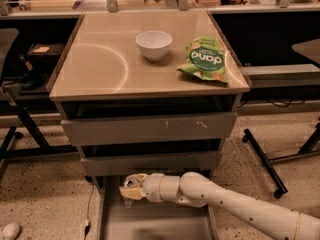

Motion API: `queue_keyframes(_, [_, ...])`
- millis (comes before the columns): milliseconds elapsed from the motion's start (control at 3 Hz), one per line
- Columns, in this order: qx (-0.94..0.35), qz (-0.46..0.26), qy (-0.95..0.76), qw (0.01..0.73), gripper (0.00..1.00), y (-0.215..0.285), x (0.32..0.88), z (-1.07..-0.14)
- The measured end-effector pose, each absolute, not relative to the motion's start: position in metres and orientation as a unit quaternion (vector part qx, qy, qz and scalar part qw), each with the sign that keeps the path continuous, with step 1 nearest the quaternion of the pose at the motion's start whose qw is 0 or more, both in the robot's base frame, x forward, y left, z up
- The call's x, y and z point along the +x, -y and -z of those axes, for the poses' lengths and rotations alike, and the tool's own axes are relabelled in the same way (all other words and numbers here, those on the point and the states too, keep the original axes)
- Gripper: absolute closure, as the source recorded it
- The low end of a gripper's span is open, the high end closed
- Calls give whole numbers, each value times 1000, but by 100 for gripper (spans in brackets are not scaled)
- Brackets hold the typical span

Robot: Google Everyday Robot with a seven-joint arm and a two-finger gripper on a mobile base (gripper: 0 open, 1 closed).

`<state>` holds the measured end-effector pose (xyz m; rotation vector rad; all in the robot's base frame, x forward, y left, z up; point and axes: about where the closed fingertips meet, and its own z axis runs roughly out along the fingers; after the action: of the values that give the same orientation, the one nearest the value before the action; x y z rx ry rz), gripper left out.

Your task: Pick redbull can from bottom drawer and place on counter

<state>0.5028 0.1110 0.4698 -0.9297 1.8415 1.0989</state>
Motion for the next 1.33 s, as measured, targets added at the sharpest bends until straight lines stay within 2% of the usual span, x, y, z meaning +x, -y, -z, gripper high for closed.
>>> queue_keyframes(333, [-390,-424,-708,407,100,-126,511,-520])
queue_keyframes(1000, [-378,-433,-713,402,100,-122,514,-539])
queue_keyframes(1333, [-369,-433,-712,411,100,-113,520,-589])
